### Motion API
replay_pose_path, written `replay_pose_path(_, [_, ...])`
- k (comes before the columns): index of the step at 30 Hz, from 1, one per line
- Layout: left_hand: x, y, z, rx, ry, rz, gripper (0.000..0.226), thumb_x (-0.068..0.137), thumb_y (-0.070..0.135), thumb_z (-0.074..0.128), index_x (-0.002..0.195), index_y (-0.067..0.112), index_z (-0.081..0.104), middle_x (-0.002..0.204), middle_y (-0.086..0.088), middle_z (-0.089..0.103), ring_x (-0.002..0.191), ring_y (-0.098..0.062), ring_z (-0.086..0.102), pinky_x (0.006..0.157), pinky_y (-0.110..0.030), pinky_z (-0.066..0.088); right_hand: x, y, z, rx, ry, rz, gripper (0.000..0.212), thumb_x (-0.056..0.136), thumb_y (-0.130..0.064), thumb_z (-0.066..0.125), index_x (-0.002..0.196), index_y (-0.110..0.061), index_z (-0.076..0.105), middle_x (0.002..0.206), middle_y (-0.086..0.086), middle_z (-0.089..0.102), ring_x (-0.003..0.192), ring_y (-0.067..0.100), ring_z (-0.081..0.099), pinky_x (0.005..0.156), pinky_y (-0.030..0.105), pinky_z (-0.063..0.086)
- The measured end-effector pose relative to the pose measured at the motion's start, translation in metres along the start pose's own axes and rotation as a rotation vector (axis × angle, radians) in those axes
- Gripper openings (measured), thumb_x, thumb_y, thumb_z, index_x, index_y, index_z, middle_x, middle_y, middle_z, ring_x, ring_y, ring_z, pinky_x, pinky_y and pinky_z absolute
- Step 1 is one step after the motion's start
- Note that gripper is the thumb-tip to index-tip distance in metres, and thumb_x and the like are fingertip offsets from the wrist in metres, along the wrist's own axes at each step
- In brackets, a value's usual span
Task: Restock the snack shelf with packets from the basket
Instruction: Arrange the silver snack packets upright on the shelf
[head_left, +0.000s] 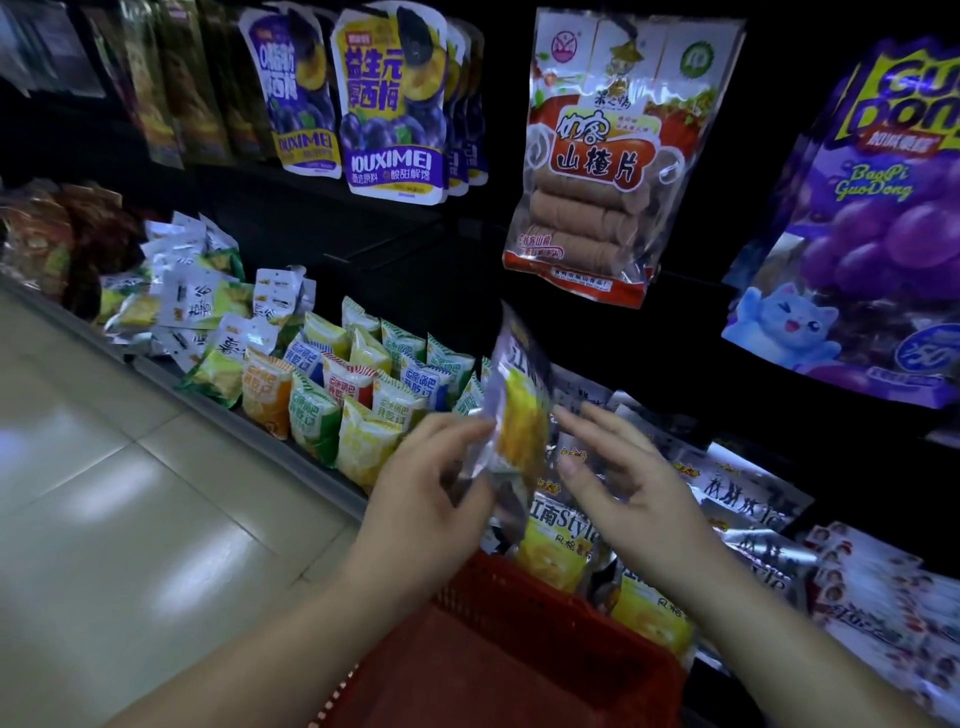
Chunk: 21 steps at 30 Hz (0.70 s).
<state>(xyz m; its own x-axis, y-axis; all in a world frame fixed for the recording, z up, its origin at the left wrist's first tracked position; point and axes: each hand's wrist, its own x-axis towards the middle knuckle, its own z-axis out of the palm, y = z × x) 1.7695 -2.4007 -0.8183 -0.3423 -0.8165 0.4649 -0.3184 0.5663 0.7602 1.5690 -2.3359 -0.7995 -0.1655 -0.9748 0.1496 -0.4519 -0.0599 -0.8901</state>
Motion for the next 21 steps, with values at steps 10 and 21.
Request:
replay_pose_path(10, [-0.017,0.023,0.024,-0.008,-0.214,0.196,0.052,0.09,-0.001,0.06,0.132,0.03,0.067,0.113,0.038,0.061,0.106,0.001,0.059,0.09,-0.019,0.046,0.006,0.002,0.016,0.644,0.043,0.25,0.036,0.084,-0.039,0.07,0.119,-0.037,0.075,0.115,0.005,0.07,0.108,0.023,0.065,0.094,0.05,0.057])
replay_pose_path(21, [0.006,-0.003,0.001,-0.479,-0.135,-0.504,0.049,0.09,0.034,0.078,0.134,0.049,0.06,0.132,0.015,0.061,0.117,0.0,0.061,0.097,-0.034,0.057,0.003,0.008,0.005,0.527,-0.035,0.157,0.053,0.099,0.013,0.052,0.13,-0.028,0.066,0.128,-0.018,0.069,0.116,0.001,0.066,0.095,0.02,0.055])
